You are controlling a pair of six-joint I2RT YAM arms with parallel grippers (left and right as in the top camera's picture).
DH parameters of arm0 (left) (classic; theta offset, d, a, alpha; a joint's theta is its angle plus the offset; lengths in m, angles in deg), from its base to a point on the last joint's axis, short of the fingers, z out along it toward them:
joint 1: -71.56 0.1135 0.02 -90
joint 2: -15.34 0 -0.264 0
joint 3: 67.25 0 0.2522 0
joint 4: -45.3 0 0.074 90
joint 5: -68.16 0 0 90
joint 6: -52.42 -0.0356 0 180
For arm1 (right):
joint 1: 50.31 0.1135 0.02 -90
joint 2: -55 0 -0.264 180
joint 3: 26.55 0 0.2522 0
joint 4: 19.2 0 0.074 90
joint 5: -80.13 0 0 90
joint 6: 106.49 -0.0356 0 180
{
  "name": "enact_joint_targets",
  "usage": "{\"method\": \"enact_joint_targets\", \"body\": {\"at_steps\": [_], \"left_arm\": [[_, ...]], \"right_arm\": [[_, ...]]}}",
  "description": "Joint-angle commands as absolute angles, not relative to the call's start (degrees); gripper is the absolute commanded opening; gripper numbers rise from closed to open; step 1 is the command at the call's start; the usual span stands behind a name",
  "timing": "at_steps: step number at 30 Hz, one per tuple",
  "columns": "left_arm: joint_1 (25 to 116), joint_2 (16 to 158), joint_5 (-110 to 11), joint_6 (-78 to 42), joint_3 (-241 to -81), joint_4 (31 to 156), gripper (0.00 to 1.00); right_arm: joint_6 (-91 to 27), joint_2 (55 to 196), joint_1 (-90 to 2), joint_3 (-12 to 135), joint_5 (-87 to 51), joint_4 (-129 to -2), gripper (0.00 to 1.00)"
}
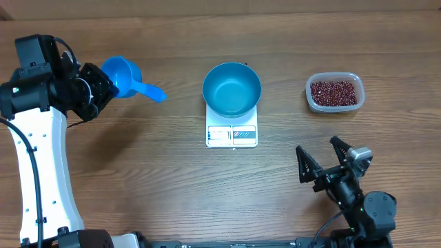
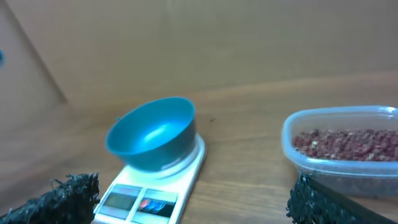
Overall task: Scoop item into bowl and weigh 150g on scale
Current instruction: 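Lift the blue scoop with the left gripper toward the scale, then pass the blue scoop from the left gripper to the right gripper above the bowl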
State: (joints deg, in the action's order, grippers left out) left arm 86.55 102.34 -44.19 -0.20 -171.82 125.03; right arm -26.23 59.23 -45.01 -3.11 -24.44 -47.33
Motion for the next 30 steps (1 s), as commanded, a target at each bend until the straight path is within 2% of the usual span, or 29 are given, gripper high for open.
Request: {"method": "enact_joint_targets", "body": {"at_steps": [1, 10, 16, 19, 24, 25, 27, 30], "left_arm": [[86.11, 101.45, -45.19, 0.17, -172.65, 124.75, 0.04], [86.09, 101.47, -45.19, 4.15, -172.65, 123.39, 0.04], [84.71, 101.54, -41.74, 5.29, -172.60, 123.11, 0.04], [81.43, 101.95, -36.19, 9.27, -172.38, 122.85, 0.04], [75.79, 103.26, -31.42, 15.52, -172.06, 121.84, 0.05], [75.00, 103.55, -30.61, 16.72, -172.06, 121.82, 0.04], [72.88, 104.44, -29.43, 19.71, -172.06, 121.82, 0.04], [70.20, 106.08, -29.24, 22.82, -172.06, 121.84, 0.04]], "right_arm": [[-27.45, 65.53, -44.74, 7.27, -28.79, -51.74, 1.00], [-27.41, 92.72, -44.74, 35.55, -36.68, -69.27, 1.00], [-27.43, 113.94, -44.74, 53.47, -52.72, -78.78, 1.00], [-28.59, 124.00, -44.74, 57.74, -67.25, -72.11, 1.00], [-42.05, 133.09, -44.29, 57.74, -79.25, -55.15, 1.00], [-42.58, 133.66, -44.09, 57.74, -79.21, -53.91, 1.00], [-45.68, 135.45, -42.58, 57.74, -78.90, -49.27, 0.89], [-50.49, 136.26, -39.70, 57.71, -71.25, -48.20, 0.83]]}}
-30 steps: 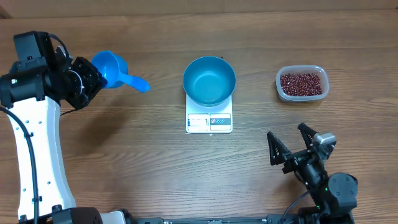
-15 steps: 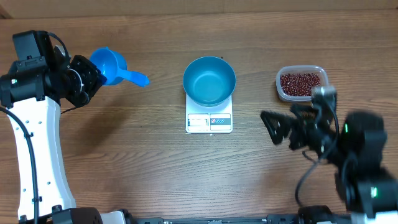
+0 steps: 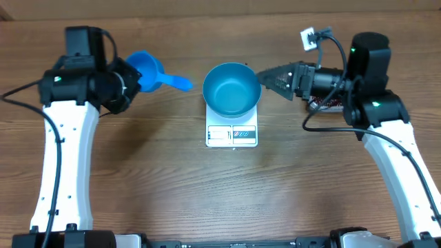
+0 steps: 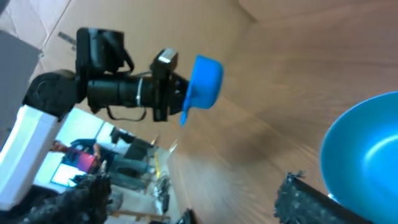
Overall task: Scoop item into bowl and weigh 150g on scale
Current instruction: 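Pass the blue scoop from the left gripper to the right gripper above the bowl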
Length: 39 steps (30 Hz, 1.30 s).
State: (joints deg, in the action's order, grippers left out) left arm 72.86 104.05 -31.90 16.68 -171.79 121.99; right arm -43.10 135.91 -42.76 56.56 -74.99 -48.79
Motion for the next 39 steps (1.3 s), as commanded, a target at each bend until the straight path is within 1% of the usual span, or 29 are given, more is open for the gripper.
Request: {"method": "enact_joint_targets", "body": {"at_steps": [1, 3, 6, 8, 9, 12, 16, 19, 22, 25, 29, 35, 39], "left_arm": [[69.41, 106.76, -29.24, 23.52, -172.06, 121.84, 0.05], [67.86, 107.98, -29.30, 24.68, -172.06, 121.84, 0.04], [65.30, 109.88, -29.74, 27.41, -172.06, 122.26, 0.04], [63.79, 110.56, -31.12, 28.94, -172.06, 122.21, 0.04], [63.09, 110.47, -31.36, 28.89, -172.06, 122.06, 0.04], [62.35, 110.47, -31.38, 28.92, -172.06, 121.95, 0.04], [61.58, 110.47, -32.01, 28.92, -172.06, 121.86, 0.04], [60.47, 110.47, -31.92, 29.22, -172.06, 121.43, 0.04], [59.09, 110.47, -31.77, 29.31, -172.06, 120.51, 0.04], [57.34, 110.47, -31.73, 29.35, -172.06, 119.81, 0.04], [56.10, 110.47, -31.42, 29.97, -172.06, 119.26, 0.04], [54.55, 110.47, -31.31, 32.83, -172.06, 118.98, 0.04], [54.22, 110.47, -31.33, 33.35, -172.06, 118.96, 0.04]], "right_arm": [[-51.34, 136.26, -38.65, 57.71, -68.21, -48.35, 0.82], [-53.16, 136.26, -36.59, 57.71, -63.14, -48.38, 0.79], [-56.68, 136.26, -33.10, 57.71, -53.90, -48.40, 0.72], [-58.21, 136.26, -31.57, 57.71, -50.25, -48.31, 0.67], [-58.51, 136.28, -31.11, 57.71, -49.72, -48.07, 0.65], [-58.56, 136.65, -30.47, 57.71, -49.53, -48.00, 0.61], [-59.87, 137.87, -29.36, 57.71, -48.24, -47.96, 0.60], [-60.57, 139.25, -28.05, 57.71, -48.11, -46.98, 0.56], [-62.38, 140.43, -26.76, 57.71, -47.10, -46.06, 0.55], [-62.80, 140.54, -25.86, 57.71, -45.68, -46.06, 0.49], [-62.99, 140.54, -25.38, 57.71, -44.70, -46.10, 0.44], [-63.47, 140.54, -25.18, 57.71, -44.33, -46.32, 0.35], [-64.76, 140.54, -25.18, 57.69, -43.12, -46.74, 0.34]]}}
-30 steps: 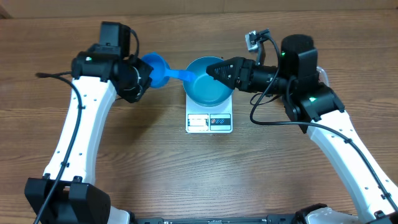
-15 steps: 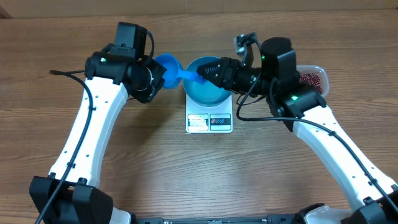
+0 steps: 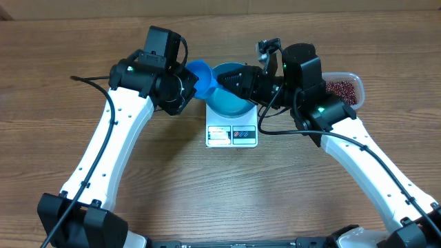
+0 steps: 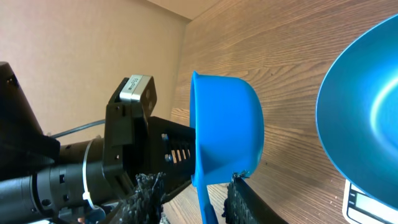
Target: Scoop item into bowl and weigh 150g on scale
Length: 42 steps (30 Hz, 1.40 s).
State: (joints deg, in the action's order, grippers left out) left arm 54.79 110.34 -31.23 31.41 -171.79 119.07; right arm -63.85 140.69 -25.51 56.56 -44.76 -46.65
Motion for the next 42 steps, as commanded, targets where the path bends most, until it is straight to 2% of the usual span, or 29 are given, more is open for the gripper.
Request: {"method": "enact_joint_targets", "body": {"at_steps": [1, 7, 14, 19, 27, 31, 33, 34, 35, 36, 37, 39, 42], "left_arm": [[54.22, 110.47, -31.49, 33.35, -172.06, 118.98, 0.04], [54.22, 110.47, -32.89, 33.42, -172.06, 118.96, 0.04], [54.22, 110.47, -35.29, 33.81, -172.06, 118.76, 0.04], [54.22, 110.47, -36.82, 33.83, -172.06, 118.69, 0.04], [54.22, 110.47, -38.37, 33.79, -172.06, 118.32, 0.04], [54.22, 110.47, -38.42, 33.79, -172.08, 118.32, 0.04], [54.22, 110.47, -38.39, 33.79, -172.06, 118.34, 0.05], [54.22, 110.47, -38.39, 33.81, -172.06, 118.34, 0.21], [54.24, 110.47, -38.42, 33.81, -172.06, 118.37, 0.33], [54.24, 110.47, -38.39, 33.79, -172.08, 118.34, 0.52], [54.24, 110.47, -38.39, 33.81, -172.06, 118.34, 0.64], [54.74, 110.47, -36.36, 33.68, -172.06, 118.37, 1.00], [56.51, 110.47, -36.49, 30.38, -172.08, 118.32, 1.00]], "right_arm": [[-64.79, 140.54, -25.18, 57.69, -43.10, -46.74, 0.34], [-65.18, 140.61, -25.18, 57.69, -42.90, -46.74, 0.33], [-65.18, 140.76, -25.18, 57.69, -42.90, -46.76, 0.25], [-65.16, 140.87, -25.12, 57.69, -42.93, -46.76, 0.24], [-65.16, 140.87, -25.12, 57.69, -42.93, -46.78, 0.14], [-65.16, 140.87, -25.12, 57.69, -42.95, -46.76, 0.04], [-65.16, 140.87, -25.12, 57.69, -42.95, -46.78, 0.04], [-65.16, 140.87, -25.12, 57.69, -42.95, -46.76, 0.04], [-65.16, 140.87, -25.14, 57.69, -42.93, -46.72, 0.04], [-65.16, 140.85, -25.14, 57.69, -42.93, -46.72, 0.04], [-65.14, 140.85, -25.29, 57.69, -42.90, -46.72, 0.04], [-65.09, 140.76, -27.06, 57.69, -42.93, -46.96, 0.04], [-63.65, 139.75, -30.71, 57.69, -43.60, -47.00, 0.04]]}}
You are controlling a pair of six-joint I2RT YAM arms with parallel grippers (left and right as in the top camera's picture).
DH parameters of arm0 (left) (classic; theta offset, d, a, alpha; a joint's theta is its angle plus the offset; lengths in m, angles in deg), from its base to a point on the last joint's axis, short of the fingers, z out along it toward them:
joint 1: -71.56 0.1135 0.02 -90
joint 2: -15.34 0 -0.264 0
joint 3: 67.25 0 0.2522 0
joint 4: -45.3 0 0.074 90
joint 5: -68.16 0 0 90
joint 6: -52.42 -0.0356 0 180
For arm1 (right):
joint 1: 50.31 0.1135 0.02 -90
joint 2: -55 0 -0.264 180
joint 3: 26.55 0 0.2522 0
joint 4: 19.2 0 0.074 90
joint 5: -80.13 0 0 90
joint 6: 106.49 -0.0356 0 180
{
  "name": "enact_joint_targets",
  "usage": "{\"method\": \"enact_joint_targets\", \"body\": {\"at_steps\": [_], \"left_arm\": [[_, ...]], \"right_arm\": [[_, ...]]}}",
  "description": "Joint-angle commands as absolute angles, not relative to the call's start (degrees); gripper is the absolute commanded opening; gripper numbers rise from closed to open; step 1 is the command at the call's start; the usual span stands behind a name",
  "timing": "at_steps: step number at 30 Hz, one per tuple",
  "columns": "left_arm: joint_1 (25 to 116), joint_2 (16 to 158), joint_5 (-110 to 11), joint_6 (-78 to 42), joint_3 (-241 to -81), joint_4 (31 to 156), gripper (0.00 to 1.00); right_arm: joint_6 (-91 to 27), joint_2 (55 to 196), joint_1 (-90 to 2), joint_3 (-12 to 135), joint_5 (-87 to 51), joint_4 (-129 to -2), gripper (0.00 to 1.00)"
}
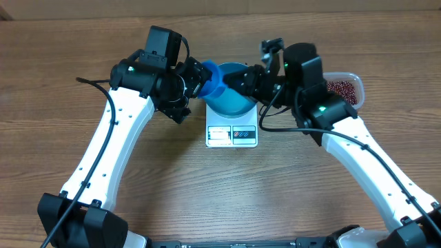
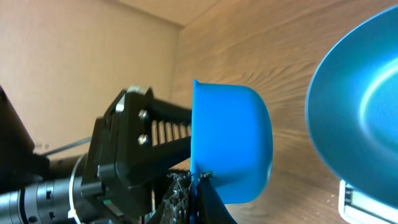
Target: Scoop item into bowl and weigh 150g on scale
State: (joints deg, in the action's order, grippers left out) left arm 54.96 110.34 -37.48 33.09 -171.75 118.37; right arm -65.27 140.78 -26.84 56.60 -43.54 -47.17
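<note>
The blue scoop [image 1: 212, 79] hangs just left of the blue bowl [image 1: 236, 102], which stands on the white scale [image 1: 232, 136]. My right gripper [image 1: 231, 81] is shut on the scoop's handle; in the right wrist view its fingers [image 2: 198, 186] pinch the thin handle under the scoop's cup [image 2: 233, 146], with the bowl [image 2: 364, 106] at the right. My left gripper [image 1: 187, 86] is just left of the cup, its fingers spread apart on either side. The tub of red beans [image 1: 346, 87] lies behind my right arm.
A corner of the scale [image 2: 370, 200] shows at the bottom right of the wrist view. Both arms cross over the table's middle and meet above the scale's left side.
My right gripper has shut on the scoop's handle, which then stood between its open fingers. My left gripper's fingers have spread off the scoop. The scoop has hardly moved.
My left gripper held the scoop at the far left while the right gripper was open near the front right. Both arms then came toward the bowl. They met at the bowl's left rim, and the scoop has passed from left gripper to right.
</note>
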Motion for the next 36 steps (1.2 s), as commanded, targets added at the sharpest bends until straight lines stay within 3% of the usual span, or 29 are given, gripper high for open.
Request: {"method": "enact_joint_targets", "body": {"at_steps": [1, 4, 5, 8, 9, 14, 17, 23, 29, 36], "left_arm": [[57.21, 110.47, -36.49, 28.46, -172.08, 118.32, 1.00], [58.81, 110.47, -37.30, 14.80, -172.10, 116.44, 1.00], [58.66, 110.47, -39.55, 6.25, -172.10, 114.21, 0.91], [56.99, 110.47, -41.61, -0.90, -172.10, 112.40, 0.37], [55.70, 110.47, -41.61, -1.44, -172.10, 112.49, 0.07], [47.14, 110.47, -35.44, -1.84, -172.01, 116.70, 0.04], [39.77, 110.47, -27.55, -0.63, -169.78, 116.86, 0.04], [30.55, 110.47, -20.84, 1.84, -158.92, 105.65, 0.04], [28.17, 110.47, -12.21, 5.51, -146.35, 94.91, 0.04], [27.97, 110.61, -12.12, -5.95, -137.98, 78.59, 0.04]], "right_arm": [[-62.73, 139.27, -31.91, 57.71, -44.06, -47.04, 0.04], [-57.66, 134.42, -41.16, 58.78, -45.35, -51.55, 0.04], [-55.63, 132.61, -44.74, 59.81, -45.40, -54.87, 0.04], [-51.02, 129.18, -52.83, 62.57, -47.32, -62.34, 0.04], [-49.44, 127.82, -56.83, 63.53, -49.16, -64.92, 0.04], [-43.43, 124.89, -70.58, 63.79, -57.37, -73.51, 0.04], [-40.24, 124.87, -73.36, 63.79, -57.55, -76.53, 0.04], [-35.98, 124.87, -73.53, 63.79, -57.05, -79.48, 0.04], [-32.66, 124.87, -73.55, 63.79, -56.15, -82.80, 0.04], [-32.72, 124.87, -74.12, 63.79, -55.84, -81.90, 0.04]]}}
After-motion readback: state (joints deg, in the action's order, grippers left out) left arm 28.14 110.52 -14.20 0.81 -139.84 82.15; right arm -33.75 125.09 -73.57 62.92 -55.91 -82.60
